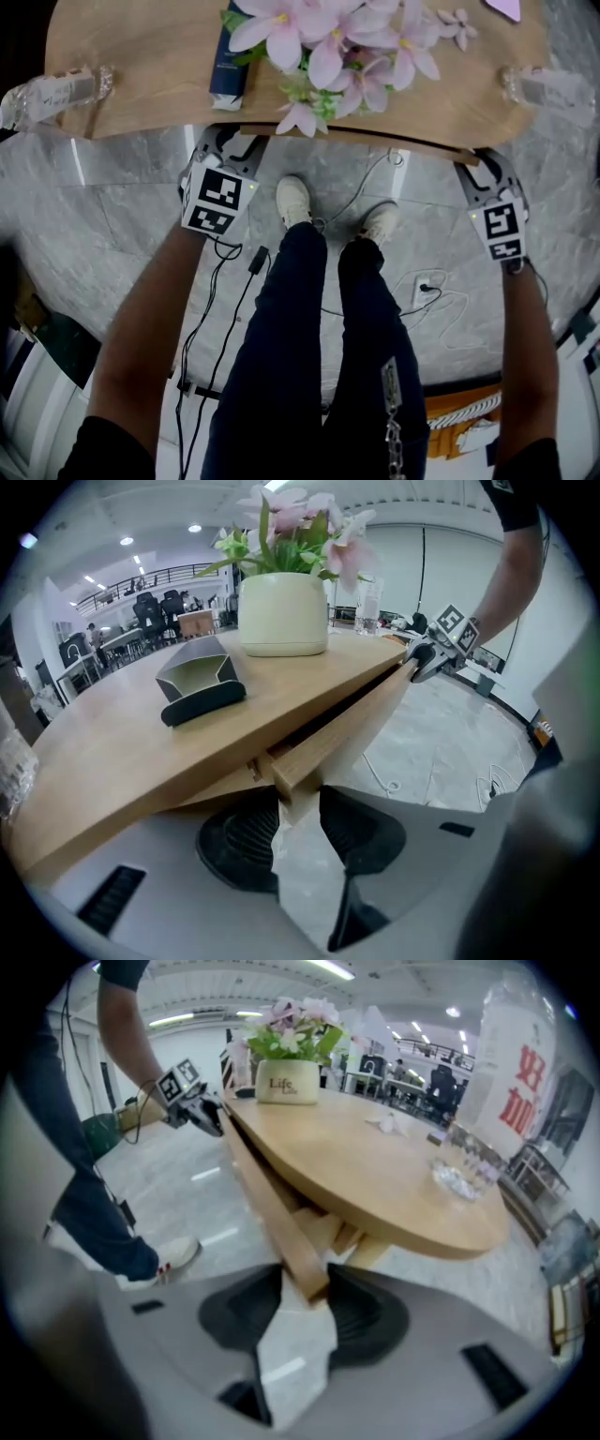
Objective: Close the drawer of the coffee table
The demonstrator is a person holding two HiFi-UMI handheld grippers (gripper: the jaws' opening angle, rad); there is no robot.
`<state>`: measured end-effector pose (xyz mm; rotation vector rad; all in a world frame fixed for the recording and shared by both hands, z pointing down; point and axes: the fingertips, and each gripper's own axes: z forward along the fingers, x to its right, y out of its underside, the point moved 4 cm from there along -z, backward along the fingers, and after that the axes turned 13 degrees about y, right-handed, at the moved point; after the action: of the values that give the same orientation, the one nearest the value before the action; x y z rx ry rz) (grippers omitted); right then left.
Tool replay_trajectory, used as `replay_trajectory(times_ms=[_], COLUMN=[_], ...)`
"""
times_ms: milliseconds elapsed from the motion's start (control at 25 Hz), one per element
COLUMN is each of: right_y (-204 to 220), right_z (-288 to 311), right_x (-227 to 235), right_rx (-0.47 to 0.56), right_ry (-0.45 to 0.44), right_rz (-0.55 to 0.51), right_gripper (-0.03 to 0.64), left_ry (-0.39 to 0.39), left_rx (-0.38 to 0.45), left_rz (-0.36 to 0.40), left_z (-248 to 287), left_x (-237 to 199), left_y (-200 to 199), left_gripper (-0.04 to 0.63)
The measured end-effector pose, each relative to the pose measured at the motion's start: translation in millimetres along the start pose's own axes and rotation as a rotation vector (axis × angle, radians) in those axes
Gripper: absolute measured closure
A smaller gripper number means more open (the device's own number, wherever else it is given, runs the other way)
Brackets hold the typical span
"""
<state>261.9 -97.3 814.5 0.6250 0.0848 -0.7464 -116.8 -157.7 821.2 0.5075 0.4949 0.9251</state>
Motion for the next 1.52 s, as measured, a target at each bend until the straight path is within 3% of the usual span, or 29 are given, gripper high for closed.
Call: replay_trajectory(times_ms=[320, 520, 600, 680, 760, 840, 960, 1240, 1520], right_y=[-4, 3, 6, 3, -10, -35, -88, -214, -289], right_z=[11, 2, -10, -28, -53, -82, -134, -273, -376], right_x=[12, 18, 25, 32, 39, 47, 56, 77, 81], right_rx=[-0.022, -0.093, -0.125, -0.142, -0.12, -0.061, 0.068, 0.347, 0.496], right_ry=[-0.017, 0.057, 0.101, 0.138, 0.171, 0.205, 0.221, 0.236, 0.269], right_rz=[0.031, 0.146, 0.208, 0.26, 0.284, 0.295, 0.348, 0.523, 0.565], right_gripper=[0.442, 0.442, 0.442, 0.442, 0.449, 0.519, 0.562, 0.583, 0.583], left_ry=[-0.047, -0.14, -0.153, -0.144, -0.128, -0.108, -0.097, -0.141, -0.198], left_rx=[0.025, 0.067, 0.067, 0.074, 0.099, 0.142, 0.252, 0.525, 0.625], left_rz=[-0.104, -0.266, -0.326, -0.35, -0.335, -0.321, -0.299, -0.169, -0.014], left_z=[5, -16, -31, -50, -73, -94, -132, -241, -332], left_x=[-5, 0, 7, 19, 33, 44, 59, 98, 152], left_y=[-3, 7, 12, 10, -5, -30, -88, -249, -339], left_gripper=[0.434, 0.446, 0.469, 0.543, 0.568, 0.571, 0.571, 0.572, 0.572])
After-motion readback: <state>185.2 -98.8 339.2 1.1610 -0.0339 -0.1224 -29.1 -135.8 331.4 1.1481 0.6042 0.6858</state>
